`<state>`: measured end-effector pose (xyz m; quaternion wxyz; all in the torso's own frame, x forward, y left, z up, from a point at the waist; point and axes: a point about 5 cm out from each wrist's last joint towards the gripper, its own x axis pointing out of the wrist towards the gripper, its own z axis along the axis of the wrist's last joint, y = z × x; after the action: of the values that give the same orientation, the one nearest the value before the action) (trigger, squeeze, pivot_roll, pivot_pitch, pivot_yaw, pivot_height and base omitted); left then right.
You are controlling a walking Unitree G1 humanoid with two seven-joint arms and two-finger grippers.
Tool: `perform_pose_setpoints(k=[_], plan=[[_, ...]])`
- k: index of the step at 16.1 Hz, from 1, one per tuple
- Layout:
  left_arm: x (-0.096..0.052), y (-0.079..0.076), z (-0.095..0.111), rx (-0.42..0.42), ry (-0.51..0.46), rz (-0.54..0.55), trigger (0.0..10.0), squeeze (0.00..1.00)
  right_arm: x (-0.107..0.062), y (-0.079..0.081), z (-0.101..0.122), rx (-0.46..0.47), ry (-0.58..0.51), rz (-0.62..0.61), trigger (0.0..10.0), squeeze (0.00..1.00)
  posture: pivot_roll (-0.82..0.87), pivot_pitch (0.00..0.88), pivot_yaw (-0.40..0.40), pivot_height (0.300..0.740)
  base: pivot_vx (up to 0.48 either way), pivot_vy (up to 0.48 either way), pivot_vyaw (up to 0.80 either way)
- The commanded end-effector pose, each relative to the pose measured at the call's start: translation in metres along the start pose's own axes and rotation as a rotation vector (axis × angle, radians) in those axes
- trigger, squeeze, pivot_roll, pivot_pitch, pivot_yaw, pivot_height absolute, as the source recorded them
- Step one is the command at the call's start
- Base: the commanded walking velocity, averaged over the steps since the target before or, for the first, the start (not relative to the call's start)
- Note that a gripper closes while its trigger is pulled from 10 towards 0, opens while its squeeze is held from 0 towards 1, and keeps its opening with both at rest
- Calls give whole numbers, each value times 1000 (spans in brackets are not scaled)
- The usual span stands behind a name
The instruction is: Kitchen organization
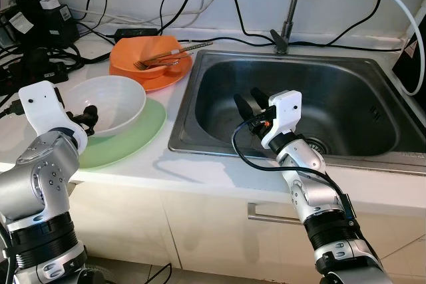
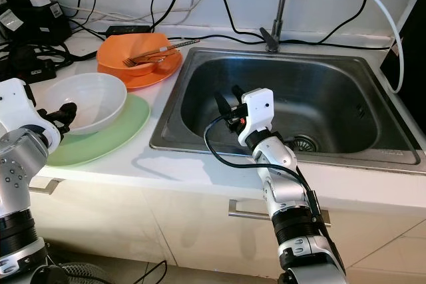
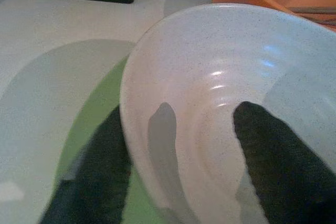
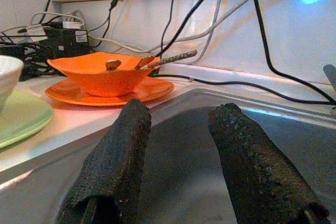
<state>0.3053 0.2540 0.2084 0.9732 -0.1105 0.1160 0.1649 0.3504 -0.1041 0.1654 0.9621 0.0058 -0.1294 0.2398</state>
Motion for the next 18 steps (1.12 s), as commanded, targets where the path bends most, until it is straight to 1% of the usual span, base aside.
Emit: perform_pose_setpoints(k=[1, 10, 18], plan=[[-1, -1, -3, -10, 18, 1, 0, 0, 2, 2, 7, -9, -23, 23, 10000, 0, 126, 42, 25, 740, 0, 0, 0], [0, -6, -7, -27, 24, -12, 0, 0, 3, 1, 7, -14, -21, 25, 10000, 0, 125, 42, 20, 740, 0, 0, 0], [-1, -9, -3, -30, -6, -5, 0, 0, 5, 2, 6, -16, -18, 30, 10000, 0, 121, 18, 24, 740, 0, 0, 0]])
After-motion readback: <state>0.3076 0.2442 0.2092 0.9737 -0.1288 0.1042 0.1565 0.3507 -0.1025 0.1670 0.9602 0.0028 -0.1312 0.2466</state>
